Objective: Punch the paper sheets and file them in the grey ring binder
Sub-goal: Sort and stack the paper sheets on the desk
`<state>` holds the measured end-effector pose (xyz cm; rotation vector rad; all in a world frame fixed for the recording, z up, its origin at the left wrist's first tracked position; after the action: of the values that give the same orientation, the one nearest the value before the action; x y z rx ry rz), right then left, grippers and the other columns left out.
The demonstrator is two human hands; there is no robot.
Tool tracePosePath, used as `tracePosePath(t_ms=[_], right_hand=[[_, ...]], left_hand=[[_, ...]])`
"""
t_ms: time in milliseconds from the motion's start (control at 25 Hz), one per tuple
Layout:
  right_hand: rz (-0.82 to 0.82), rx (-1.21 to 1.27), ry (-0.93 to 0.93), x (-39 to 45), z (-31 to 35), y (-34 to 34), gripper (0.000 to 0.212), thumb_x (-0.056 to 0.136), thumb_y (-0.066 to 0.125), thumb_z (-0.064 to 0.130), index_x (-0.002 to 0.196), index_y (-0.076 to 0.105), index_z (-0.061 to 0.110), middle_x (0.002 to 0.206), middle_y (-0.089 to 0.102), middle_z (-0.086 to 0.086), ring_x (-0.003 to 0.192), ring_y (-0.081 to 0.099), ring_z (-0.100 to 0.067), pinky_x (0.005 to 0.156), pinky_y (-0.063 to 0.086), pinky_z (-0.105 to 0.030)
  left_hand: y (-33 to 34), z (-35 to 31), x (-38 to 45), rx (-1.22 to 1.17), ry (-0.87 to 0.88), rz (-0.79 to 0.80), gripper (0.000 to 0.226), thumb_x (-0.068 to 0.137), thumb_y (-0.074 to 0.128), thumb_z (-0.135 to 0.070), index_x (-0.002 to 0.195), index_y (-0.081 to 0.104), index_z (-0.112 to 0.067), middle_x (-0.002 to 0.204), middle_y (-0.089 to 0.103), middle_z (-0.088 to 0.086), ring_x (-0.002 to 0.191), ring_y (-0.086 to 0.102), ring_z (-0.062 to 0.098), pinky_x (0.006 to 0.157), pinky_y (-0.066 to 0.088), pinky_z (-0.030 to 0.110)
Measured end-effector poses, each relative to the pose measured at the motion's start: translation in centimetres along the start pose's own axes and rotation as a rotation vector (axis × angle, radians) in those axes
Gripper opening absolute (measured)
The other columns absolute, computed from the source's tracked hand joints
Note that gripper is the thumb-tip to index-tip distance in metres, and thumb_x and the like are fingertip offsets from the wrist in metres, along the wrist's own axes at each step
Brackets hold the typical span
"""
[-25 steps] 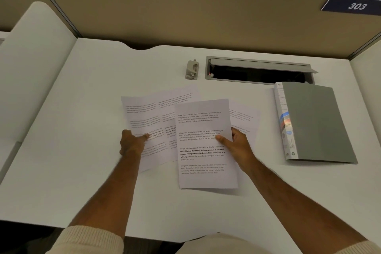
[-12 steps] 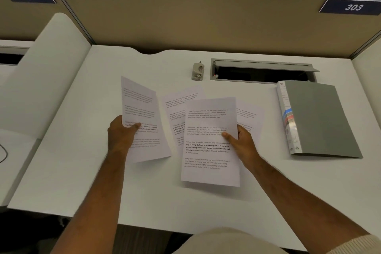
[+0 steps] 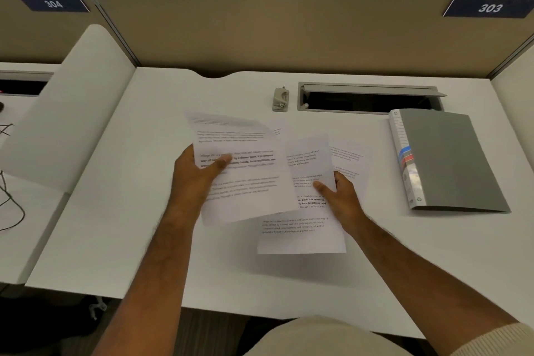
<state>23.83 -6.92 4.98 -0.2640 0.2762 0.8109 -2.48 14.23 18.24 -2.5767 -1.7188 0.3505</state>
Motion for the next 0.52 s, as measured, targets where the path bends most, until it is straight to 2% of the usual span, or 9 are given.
tracePosePath(t_ms=[160, 280, 360, 520], right_hand=[[0.017, 0.065, -0.007, -0.5, 1.7, 0.8, 0.034, 0.091, 0.073, 0.028, 0.124, 0.065, 0.022, 0.112, 0.074, 0.011, 0.093, 0.073, -0.003, 0.070, 0.056, -0.015], [0.021, 0.132, -0.004, -0.7, 3.1, 1.0, 0.036, 0.090, 0.074, 0.030, 0.124, 0.065, 0.023, 0.110, 0.076, 0.009, 0.093, 0.075, -0.010, 0.069, 0.059, -0.022], [0.022, 0.150, -0.016, -0.7, 4.0, 1.0, 0.036, 0.091, 0.074, 0.030, 0.125, 0.065, 0.023, 0.110, 0.076, 0.008, 0.092, 0.075, -0.011, 0.067, 0.058, -0.021], [0.044, 0.147, -0.027, -0.8, 4.9, 1.2, 0.036, 0.092, 0.072, 0.033, 0.126, 0.064, 0.024, 0.112, 0.076, 0.008, 0.096, 0.074, -0.012, 0.074, 0.061, -0.027]], left_hand=[[1.7, 2.1, -1.4, -0.051, -0.049, 0.047, 0.049, 0.080, 0.087, -0.024, 0.123, 0.063, -0.018, 0.112, 0.077, -0.003, 0.096, 0.076, 0.013, 0.077, 0.062, 0.029], [2.3, 4.6, -1.9, 0.013, -0.122, 0.065, 0.057, 0.077, 0.089, -0.028, 0.124, 0.057, -0.020, 0.114, 0.075, -0.005, 0.094, 0.075, 0.010, 0.076, 0.063, 0.027], [2.6, 6.0, -2.0, 0.071, -0.154, 0.091, 0.059, 0.078, 0.088, -0.032, 0.125, 0.054, -0.022, 0.116, 0.072, -0.008, 0.095, 0.075, 0.011, 0.079, 0.063, 0.029], [3.3, 7.4, -2.2, 0.124, -0.169, 0.120, 0.044, 0.086, 0.079, -0.038, 0.124, 0.059, -0.028, 0.115, 0.071, -0.011, 0.099, 0.071, 0.010, 0.078, 0.060, 0.027]])
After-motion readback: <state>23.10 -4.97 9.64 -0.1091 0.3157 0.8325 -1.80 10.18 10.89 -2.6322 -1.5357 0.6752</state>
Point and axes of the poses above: each hand's wrist, its own x-axis towards the middle knuckle, its own y-axis out of the palm, z = x × y, the point moved 9 cm from there along x, towards the middle knuckle
